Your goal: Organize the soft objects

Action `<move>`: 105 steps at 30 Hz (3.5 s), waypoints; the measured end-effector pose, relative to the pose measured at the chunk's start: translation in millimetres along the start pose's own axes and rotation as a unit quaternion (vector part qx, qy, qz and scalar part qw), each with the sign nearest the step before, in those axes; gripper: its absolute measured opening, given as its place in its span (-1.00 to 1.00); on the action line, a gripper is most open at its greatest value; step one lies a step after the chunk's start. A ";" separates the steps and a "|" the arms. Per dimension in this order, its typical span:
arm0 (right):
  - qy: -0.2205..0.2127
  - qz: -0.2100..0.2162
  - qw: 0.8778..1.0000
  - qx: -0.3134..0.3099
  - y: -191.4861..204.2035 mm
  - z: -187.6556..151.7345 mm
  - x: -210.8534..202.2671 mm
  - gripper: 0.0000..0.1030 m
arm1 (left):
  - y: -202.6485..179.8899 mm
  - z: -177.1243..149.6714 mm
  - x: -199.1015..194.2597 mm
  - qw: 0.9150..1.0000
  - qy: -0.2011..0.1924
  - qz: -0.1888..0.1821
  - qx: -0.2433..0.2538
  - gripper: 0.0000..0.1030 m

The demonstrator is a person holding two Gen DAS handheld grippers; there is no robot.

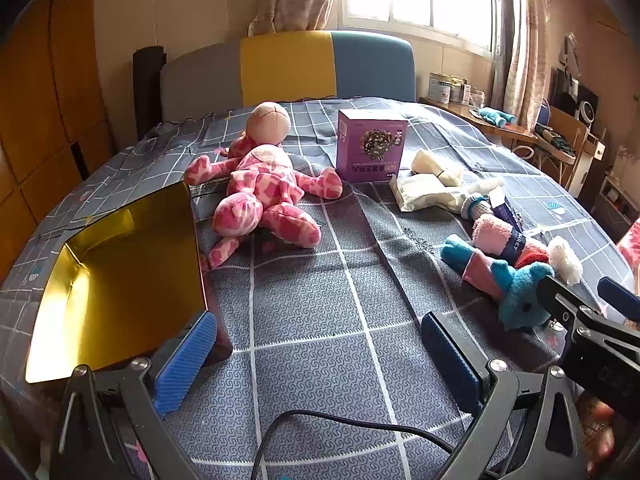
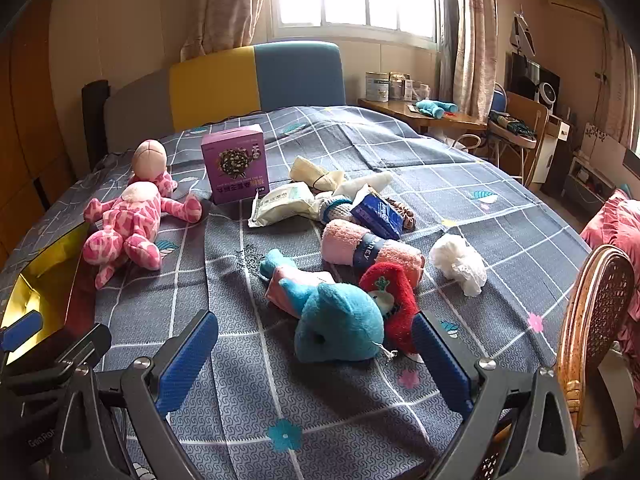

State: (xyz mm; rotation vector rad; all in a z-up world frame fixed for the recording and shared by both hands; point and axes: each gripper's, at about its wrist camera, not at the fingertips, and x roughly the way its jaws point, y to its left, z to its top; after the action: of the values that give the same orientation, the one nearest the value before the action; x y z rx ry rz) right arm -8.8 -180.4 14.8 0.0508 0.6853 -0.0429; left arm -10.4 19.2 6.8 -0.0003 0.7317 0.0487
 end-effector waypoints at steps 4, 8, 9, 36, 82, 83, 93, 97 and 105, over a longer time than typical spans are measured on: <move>-0.001 0.003 1.000 -0.009 4.6 0.2 -0.7 0.92 | 2.9 -0.5 0.1 1.000 0.003 0.001 -0.006 0.99; -0.003 0.006 1.000 -0.016 8.6 0.8 -1.0 0.92 | 4.5 -1.0 1.0 1.000 0.006 0.003 -0.010 0.99; -0.004 0.007 1.000 -0.017 9.0 1.2 -1.1 0.92 | 4.9 -1.0 0.9 1.000 0.006 0.004 -0.010 0.99; -0.007 0.013 1.000 -0.021 11.1 2.9 0.0 0.92 | 8.3 -3.3 -0.4 1.000 0.008 0.016 -0.015 0.99; 0.083 0.029 0.993 0.083 -110.6 104.5 103.8 0.94 | 13.9 52.9 24.9 0.992 0.079 -0.093 -0.016 0.99; 0.081 0.033 0.992 0.090 -114.5 105.3 106.7 0.94 | 8.6 58.0 27.8 0.992 0.080 -0.098 -0.005 0.99; 0.066 0.074 0.983 0.152 -138.9 102.7 112.4 0.94 | -61.6 103.3 98.0 0.982 0.093 -0.092 0.135 0.99; 0.078 0.095 0.978 0.167 -141.8 102.5 117.6 0.94 | -96.5 113.3 129.3 0.967 0.099 -0.098 0.214 0.99; 0.094 0.125 0.968 0.196 -148.0 99.8 123.6 0.94 | -156.4 123.8 179.5 0.914 0.085 -0.132 0.374 0.80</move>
State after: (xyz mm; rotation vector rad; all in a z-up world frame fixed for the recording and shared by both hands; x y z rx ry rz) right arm 141.4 -337.0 8.8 0.5260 0.8470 0.0707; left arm 212.6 -127.0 -23.6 0.6376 0.8830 -0.4992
